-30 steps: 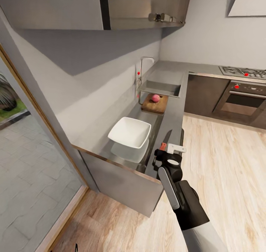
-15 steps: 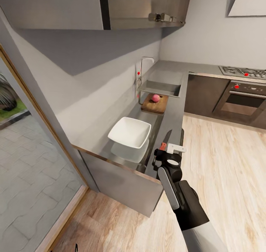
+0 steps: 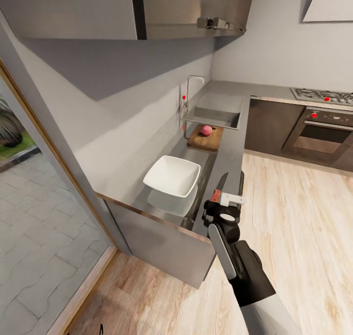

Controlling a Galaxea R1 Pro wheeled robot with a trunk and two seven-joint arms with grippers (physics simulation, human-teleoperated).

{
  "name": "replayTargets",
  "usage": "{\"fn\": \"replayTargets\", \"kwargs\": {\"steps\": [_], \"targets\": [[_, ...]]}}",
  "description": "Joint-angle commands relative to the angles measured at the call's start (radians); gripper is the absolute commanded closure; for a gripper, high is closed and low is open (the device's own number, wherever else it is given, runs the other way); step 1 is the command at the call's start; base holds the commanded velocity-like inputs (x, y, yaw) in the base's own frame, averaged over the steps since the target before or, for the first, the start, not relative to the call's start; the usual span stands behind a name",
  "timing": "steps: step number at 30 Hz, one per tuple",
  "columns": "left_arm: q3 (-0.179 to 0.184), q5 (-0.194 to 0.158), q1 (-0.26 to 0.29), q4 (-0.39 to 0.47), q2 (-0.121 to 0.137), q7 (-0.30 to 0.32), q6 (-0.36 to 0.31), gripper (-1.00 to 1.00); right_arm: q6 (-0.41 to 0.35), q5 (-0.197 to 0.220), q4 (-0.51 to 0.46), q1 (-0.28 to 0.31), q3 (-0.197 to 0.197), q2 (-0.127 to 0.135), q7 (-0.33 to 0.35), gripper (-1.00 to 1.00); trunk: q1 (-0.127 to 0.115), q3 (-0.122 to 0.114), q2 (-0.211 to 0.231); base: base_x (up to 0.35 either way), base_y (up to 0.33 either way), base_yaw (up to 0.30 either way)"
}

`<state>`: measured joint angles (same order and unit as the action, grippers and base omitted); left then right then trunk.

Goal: In the kitchen, take the Vidalia onion out of the sink, dice it on the chopping board with the paring knife, put the diced onion into the bowl on the countertop, then place both the paring knife and the chopping board into the sink.

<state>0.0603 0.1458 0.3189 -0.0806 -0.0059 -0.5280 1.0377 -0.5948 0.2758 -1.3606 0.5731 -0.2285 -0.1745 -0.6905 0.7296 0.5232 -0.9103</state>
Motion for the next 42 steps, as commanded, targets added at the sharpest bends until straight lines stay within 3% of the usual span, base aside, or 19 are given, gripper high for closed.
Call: {"fn": "replayTargets", "kwargs": {"steps": [1, 42], "targets": [[0.006, 0.006, 0.002, -0.004, 0.0, -0.01, 0.003, -1.0, -0.011, 0.013, 0.012, 0.001, -0.004, 0.0, -0.007, -1.0, 0.0, 0.001, -0.001, 0.0, 0.0, 0.0], [0.006, 0.006, 0.002, -0.003, 0.0, -0.01, 0.003, -1.0, -0.011, 0.013, 0.014, 0.001, -0.025, 0.0, -0.013, -1.0, 0.0, 0.013, -0.001, 0.0, 0.0, 0.0]]}}
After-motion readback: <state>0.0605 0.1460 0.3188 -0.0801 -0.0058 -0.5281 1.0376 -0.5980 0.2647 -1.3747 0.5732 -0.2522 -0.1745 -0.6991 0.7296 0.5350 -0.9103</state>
